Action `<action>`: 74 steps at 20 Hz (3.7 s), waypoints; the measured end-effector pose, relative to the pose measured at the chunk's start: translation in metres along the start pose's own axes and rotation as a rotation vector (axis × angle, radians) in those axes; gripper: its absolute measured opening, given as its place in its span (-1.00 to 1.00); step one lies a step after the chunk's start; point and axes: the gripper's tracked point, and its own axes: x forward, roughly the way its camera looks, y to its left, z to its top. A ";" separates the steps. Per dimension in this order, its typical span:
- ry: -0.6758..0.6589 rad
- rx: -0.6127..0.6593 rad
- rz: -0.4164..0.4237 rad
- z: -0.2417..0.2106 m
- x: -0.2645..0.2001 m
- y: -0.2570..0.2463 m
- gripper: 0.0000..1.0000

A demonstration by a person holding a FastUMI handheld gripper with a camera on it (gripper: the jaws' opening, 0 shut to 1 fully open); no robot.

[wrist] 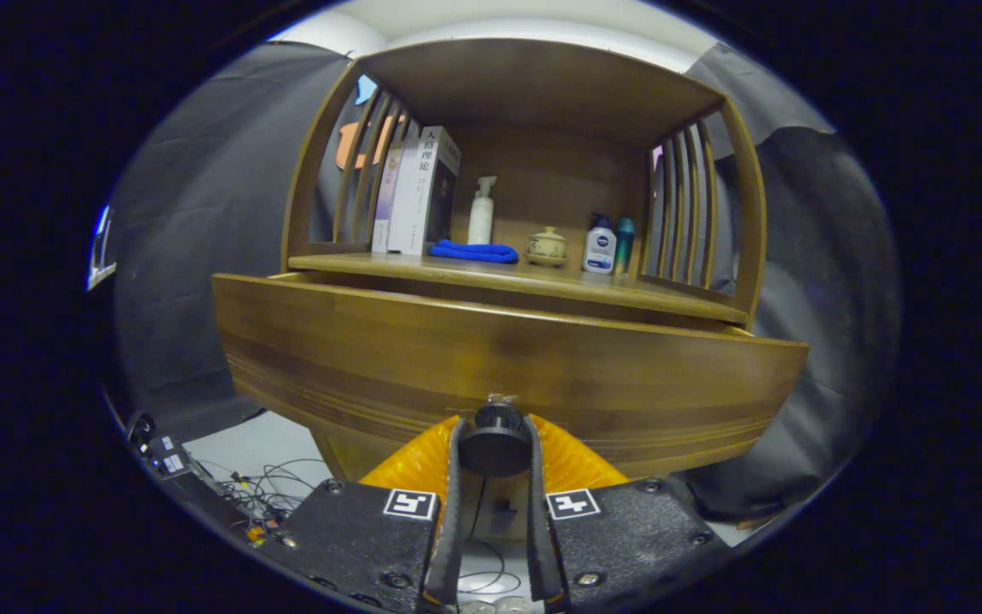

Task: Pull open the drawer, take out the items inside it, and place them on the countertop above the cabinet.

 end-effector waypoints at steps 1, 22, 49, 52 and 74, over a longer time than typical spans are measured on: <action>-0.001 0.010 0.003 -0.001 -0.005 0.001 -0.32; -0.089 0.040 -0.004 -0.003 -0.042 -0.001 0.20; 0.793 0.093 0.051 0.025 0.076 -0.007 0.09; 0.785 0.095 0.038 0.024 0.080 -0.009 -0.40; 0.842 0.154 0.199 0.101 0.054 -0.008 -0.63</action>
